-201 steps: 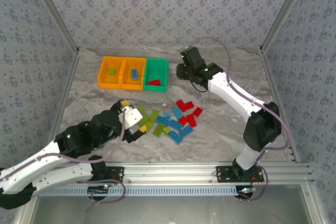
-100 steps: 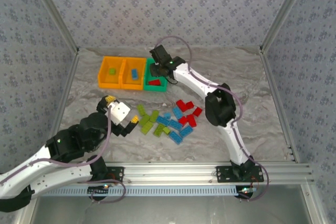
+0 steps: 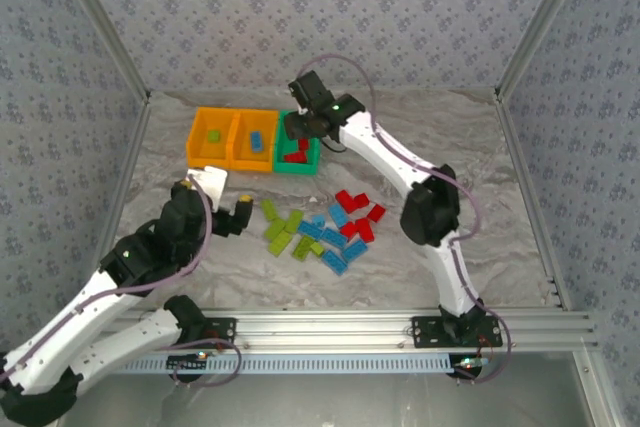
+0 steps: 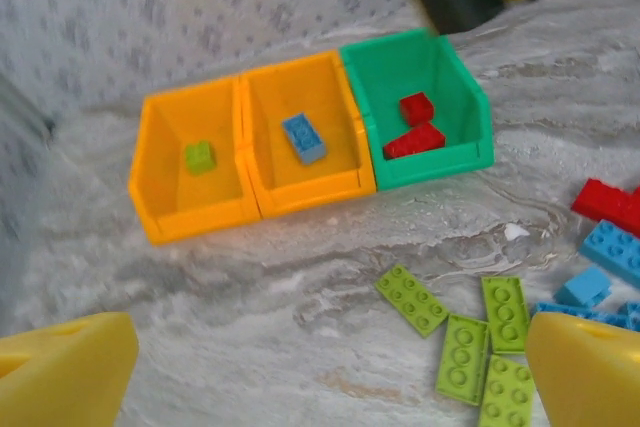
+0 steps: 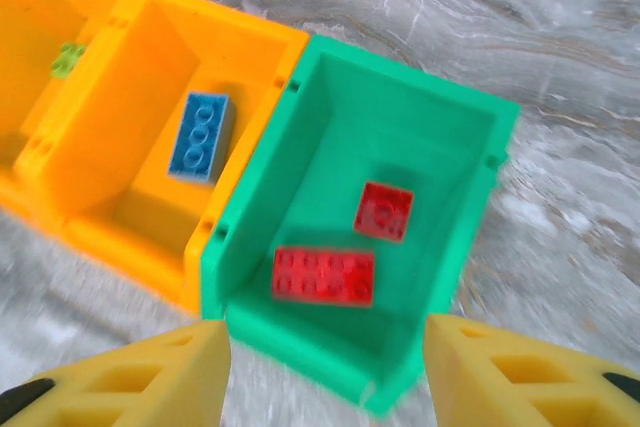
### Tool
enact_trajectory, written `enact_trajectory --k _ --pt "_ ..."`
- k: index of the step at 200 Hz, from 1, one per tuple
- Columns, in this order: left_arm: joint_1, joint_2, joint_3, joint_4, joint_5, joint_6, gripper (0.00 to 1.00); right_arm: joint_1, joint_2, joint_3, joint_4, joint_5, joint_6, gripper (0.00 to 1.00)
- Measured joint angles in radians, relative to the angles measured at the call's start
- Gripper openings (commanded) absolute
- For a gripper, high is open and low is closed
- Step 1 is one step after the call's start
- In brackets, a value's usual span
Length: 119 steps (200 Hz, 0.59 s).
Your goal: Sort the legos into containers by color
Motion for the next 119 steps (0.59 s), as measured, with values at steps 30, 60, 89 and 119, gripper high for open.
enact_trajectory --k 30,60,89,119 --pt "0.232 0.178 0.024 0.002 0.22 -0.177 0.99 0.054 -0.348 -0.259 0.0 0.011 -0.035 0.74" --pt "0.34 0.458 0.057 0.023 0.441 -0.319 0.99 0.129 -0.663 -0.489 0.014 0.038 -0.04 0.95" --pt "0.346 0.681 0.063 0.042 0.579 -0.435 0.99 0.132 -0.87 -0.721 0.013 0.033 0.013 1.0" --pt "0.341 0.801 0.063 0.076 0.619 -0.525 0.99 0.132 -0.947 -0.9 0.006 0.018 0.072 1.0"
